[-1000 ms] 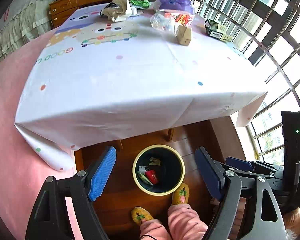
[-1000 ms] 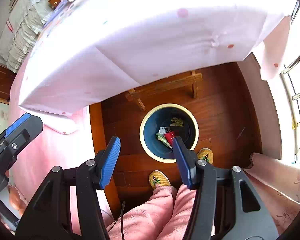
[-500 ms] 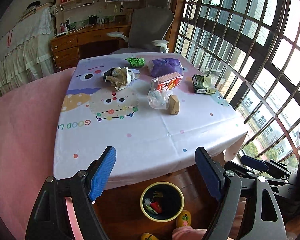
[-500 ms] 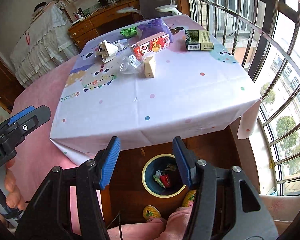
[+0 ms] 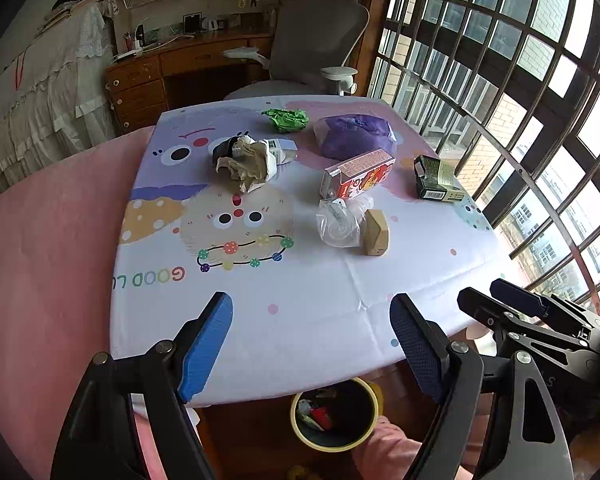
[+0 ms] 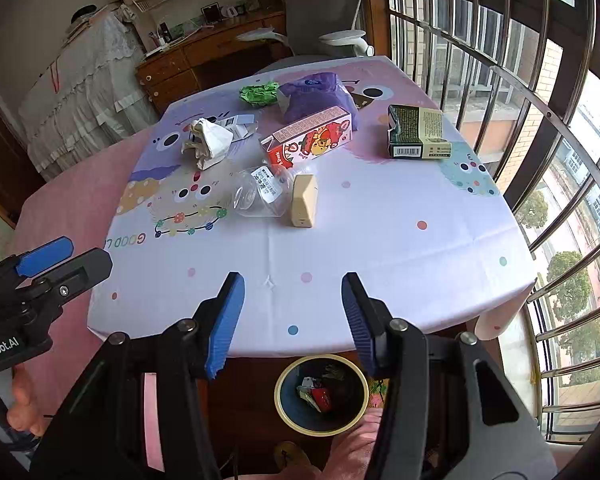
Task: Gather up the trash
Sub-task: 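Move both open tools back over the table toward the bottle and block, then grasp the beige block with the right tool while the left tool grasps the plastic bottle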
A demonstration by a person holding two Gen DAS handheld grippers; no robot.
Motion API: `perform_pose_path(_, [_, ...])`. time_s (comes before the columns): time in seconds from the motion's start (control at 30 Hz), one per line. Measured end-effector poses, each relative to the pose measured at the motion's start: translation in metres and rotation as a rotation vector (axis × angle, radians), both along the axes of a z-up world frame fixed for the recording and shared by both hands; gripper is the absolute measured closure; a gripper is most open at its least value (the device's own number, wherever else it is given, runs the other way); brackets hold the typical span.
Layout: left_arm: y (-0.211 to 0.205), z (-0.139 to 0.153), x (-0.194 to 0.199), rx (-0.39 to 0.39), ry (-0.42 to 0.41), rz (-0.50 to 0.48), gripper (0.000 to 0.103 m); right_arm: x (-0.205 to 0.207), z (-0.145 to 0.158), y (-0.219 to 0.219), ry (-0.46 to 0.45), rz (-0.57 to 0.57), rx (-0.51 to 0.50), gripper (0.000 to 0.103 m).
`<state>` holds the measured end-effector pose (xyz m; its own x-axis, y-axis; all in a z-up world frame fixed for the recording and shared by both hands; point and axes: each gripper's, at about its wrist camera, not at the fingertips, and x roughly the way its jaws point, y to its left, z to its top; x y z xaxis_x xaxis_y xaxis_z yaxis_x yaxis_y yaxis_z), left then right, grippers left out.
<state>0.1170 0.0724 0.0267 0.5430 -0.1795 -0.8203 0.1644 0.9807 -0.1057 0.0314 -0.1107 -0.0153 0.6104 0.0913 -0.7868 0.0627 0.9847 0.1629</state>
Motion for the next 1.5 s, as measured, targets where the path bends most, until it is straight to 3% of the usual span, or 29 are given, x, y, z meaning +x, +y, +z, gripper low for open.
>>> perform_pose_path(0.33, [-0.026, -0.046, 0.107, 0.047, 0.109, 0.096, 0.021, 0.135, -0.082, -0.008, 0.152, 0.101, 0.031, 0.056])
perform_pose_path(0.57, [-0.040, -0.065, 0.167, 0.040, 0.167, 0.174, 0.021, 0.190, -0.125, -0.019, 0.254, 0.185, 0.101, 0.056])
perform_pose_path(0.63, [-0.044, -0.071, 0.182, 0.028, 0.188, 0.180, 0.021, 0.200, -0.131, -0.022, 0.266, 0.212, 0.105, 0.065])
perform_pose_path(0.67, [-0.047, -0.074, 0.189, 0.025, 0.199, 0.179, 0.021, 0.205, -0.134, -0.025, 0.275, 0.232, 0.114, 0.074])
perform_pose_path(0.8, [-0.062, -0.093, 0.217, 0.058, 0.244, 0.129, 0.021, 0.214, -0.134, -0.038, 0.270, 0.284, 0.114, 0.079])
perform_pose_path(1.0, [-0.073, -0.129, 0.253, 0.108, 0.373, 0.034, 0.022, 0.223, -0.133, -0.062, 0.291, 0.296, 0.137, 0.080])
perform_pose_path(1.23, [-0.074, -0.161, 0.264, 0.120, 0.479, -0.005, 0.022, 0.218, -0.132, -0.072, 0.297, 0.311, 0.148, 0.080])
perform_pose_path(1.3, [-0.074, -0.161, 0.264, 0.096, 0.466, -0.002, 0.023, 0.216, -0.132, -0.072, 0.295, 0.314, 0.147, 0.080])
perform_pose_path(1.4, [-0.076, -0.163, 0.262, 0.073, 0.469, -0.004, 0.030, 0.211, -0.132, -0.071, 0.297, 0.321, 0.143, 0.080])
perform_pose_path(1.5, [-0.081, -0.159, 0.256, 0.052, 0.456, -0.029, 0.048, 0.209, -0.132, -0.068, 0.300, 0.324, 0.143, 0.080])
